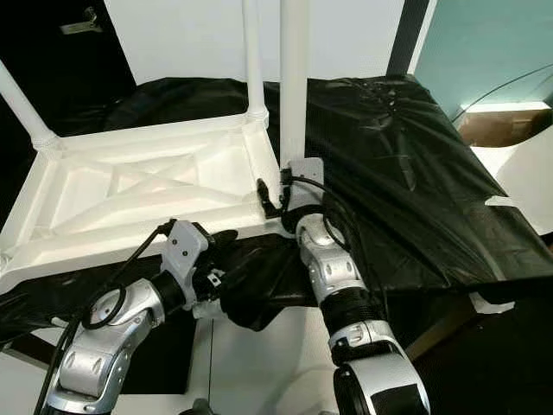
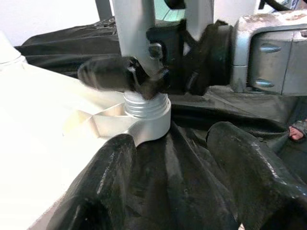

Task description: Building children table

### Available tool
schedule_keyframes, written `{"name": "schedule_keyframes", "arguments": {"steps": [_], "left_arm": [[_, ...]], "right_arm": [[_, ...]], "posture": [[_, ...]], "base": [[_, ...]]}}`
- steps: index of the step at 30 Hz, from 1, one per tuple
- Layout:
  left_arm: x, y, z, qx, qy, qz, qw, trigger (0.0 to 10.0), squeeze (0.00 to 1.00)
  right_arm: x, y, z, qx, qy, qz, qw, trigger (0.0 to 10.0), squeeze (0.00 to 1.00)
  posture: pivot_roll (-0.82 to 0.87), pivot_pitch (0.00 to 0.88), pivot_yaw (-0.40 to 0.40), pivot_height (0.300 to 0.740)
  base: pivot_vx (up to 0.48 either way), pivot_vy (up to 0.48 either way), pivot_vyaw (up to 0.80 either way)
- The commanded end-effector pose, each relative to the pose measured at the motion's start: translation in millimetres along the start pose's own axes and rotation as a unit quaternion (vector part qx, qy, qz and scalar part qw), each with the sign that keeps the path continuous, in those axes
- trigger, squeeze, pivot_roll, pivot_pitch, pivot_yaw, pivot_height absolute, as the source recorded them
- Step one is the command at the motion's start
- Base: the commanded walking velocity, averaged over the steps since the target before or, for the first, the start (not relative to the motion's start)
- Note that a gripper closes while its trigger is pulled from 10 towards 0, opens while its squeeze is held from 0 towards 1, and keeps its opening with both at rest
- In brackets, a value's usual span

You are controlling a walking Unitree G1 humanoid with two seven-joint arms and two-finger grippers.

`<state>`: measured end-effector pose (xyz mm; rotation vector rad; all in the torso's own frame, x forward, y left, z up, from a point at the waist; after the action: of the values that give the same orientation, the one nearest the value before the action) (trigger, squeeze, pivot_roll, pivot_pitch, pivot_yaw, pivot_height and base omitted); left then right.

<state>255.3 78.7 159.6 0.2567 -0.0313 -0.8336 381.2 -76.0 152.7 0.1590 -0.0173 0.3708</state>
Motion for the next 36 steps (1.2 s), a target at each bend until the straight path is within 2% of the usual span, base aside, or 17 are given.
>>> {"name": "schedule_keyframes", "arguments": {"steps": [1,2,3,4,5,6,8,10,14,15,17,18,19,30,32,33,36], "left_arm": [[-0.9,7.2,-3.5,0.0,0.012,0.044,0.999,10.0,0.0],[-0.9,7.2,-3.5,0.0,0.012,0.044,0.999,10.0,0.0],[-0.8,7.5,-3.4,0.0,0.012,0.045,0.999,10.0,0.0],[-0.8,7.5,-3.4,0.0,0.012,0.045,0.999,10.0,0.0],[-0.6,8.1,-3.3,0.0,0.011,0.046,0.999,10.0,0.0],[-0.5,8.7,-3.3,0.0,0.011,0.046,0.999,10.0,0.0],[-0.4,9.0,-3.3,0.001,0.011,0.047,0.999,10.0,0.0],[0.7,10.9,-3.0,0.003,0.01,0.047,0.999,10.0,0.0],[1.9,13.4,-2.1,0.006,0.009,0.049,0.999,10.0,0.0],[2.4,14.1,-1.4,0.007,0.007,0.05,0.999,10.0,0.0],[2.4,14.1,-1.4,0.007,0.007,0.05,0.999,10.0,0.0],[2.7,14.4,-0.4,0.008,0.006,0.051,0.999,10.0,0.0],[2.7,14.3,-0.3,0.008,0.006,0.051,0.999,10.0,0.0],[-2.3,16.4,-1.2,0.009,0.009,0.059,0.998,10.0,0.0],[-2.9,15.8,-1.2,0.008,0.008,0.059,0.998,10.0,0.0],[-2.8,14.3,-1.8,0.006,0.008,0.058,0.998,10.0,0.0],[-1.6,13.6,-1.8,0.005,0.007,0.056,0.998,10.0,0.0]], "right_arm": [[-5.1,-11.9,-0.3,-0.005,0.008,0.049,0.999,10.0,1.0],[-5.1,-11.9,-0.3,-0.005,0.008,0.049,0.999,10.0,1.0],[-5.5,-16.7,1.0,-0.015,0.013,0.069,0.997,10.0,0.65],[-5.5,-16.7,1.0,-0.015,0.013,0.069,0.997,10.0,0.65],[-5.0,-18.6,2.7,-0.032,0.019,0.096,0.995,10.0,0.0],[-3.9,-17.4,2.5,-0.043,0.031,0.131,0.99,10.0,0.0],[-3.6,-16.5,2.2,-0.05,0.041,0.154,0.986,10.0,0.0],[-2.2,-11.1,0.1,-0.069,0.065,0.212,0.973,10.0,0.0],[0.1,-6.9,-0.2,-0.093,0.081,0.246,0.961,10.0,0.0],[0.7,-5.4,-1.6,-0.104,0.092,0.26,0.956,8.5,0.0],[0.7,-5.4,-1.6,-0.104,0.092,0.26,0.956,8.5,0.0],[-0.4,-5.0,-6.3,-0.122,0.115,0.286,0.944,2.2,0.0],[-1.0,-5.3,-7.7,-0.125,0.121,0.291,0.941,0.0,0.0],[-1.2,-13.9,-16.6,-0.123,0.148,0.271,0.943,0.0,0.0],[0.3,-14.1,-18.6,-0.119,0.148,0.251,0.949,0.0,0.0],[4.7,-12.8,-22.5,-0.092,0.145,0.194,0.966,10.0,0.0],[8.3,-10.1,-25.9,-0.065,0.143,0.151,0.976,10.0,0.0]], "posture": [[0.06,0.0,-0.021,0.74],[0.06,0.0,-0.021,0.74],[0.06,0.0,-0.021,0.74],[0.06,0.0,-0.021,0.74],[0.05,0.0,-0.018,0.74],[0.05,0.0,-0.017,0.74],[0.05,0.0,-0.017,0.74],[0.05,0.0,-0.017,0.74],[0.05,0.0,-0.016,0.74],[0.05,0.0,-0.016,0.74],[0.05,0.0,-0.016,0.74],[0.05,0.0,-0.016,0.74],[0.05,0.0,-0.016,0.74],[0.08,0.0,-0.022,0.74],[0.08,0.0,-0.026,0.74],[0.07,0.0,-0.026,0.74],[0.06,0.0,-0.022,0.74]], "base": [[0.0,0.0,0.0],[0.0,0.0,0.0],[0.0,0.0,0.0],[0.0,0.0,0.0],[0.0,0.0,0.0],[0.0,0.0,0.0],[0.0,0.0,0.0],[0.0,0.0,0.0],[0.0,0.0,0.0],[0.0,0.0,0.0],[0.0,0.0,0.0],[0.0,0.0,0.0],[0.0,0.0,0.0],[0.0,0.0,0.0],[0.0,0.0,0.0],[0.0,0.0,0.0],[0.0,0.0,0.0]]}}
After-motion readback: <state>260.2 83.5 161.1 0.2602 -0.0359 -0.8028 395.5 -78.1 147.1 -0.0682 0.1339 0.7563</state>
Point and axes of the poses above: a point about 5 cm out from each wrist's last joint towards the gripper, its own x axis pointing out of the wrist towards the gripper, its own z axis along the axis of the wrist's last joint, y = z × x, the point moved 3 cm from there along x, pointing out of the wrist towards the gripper, and after that the axes turned 6 degrees about x, right-handed, at the moved point
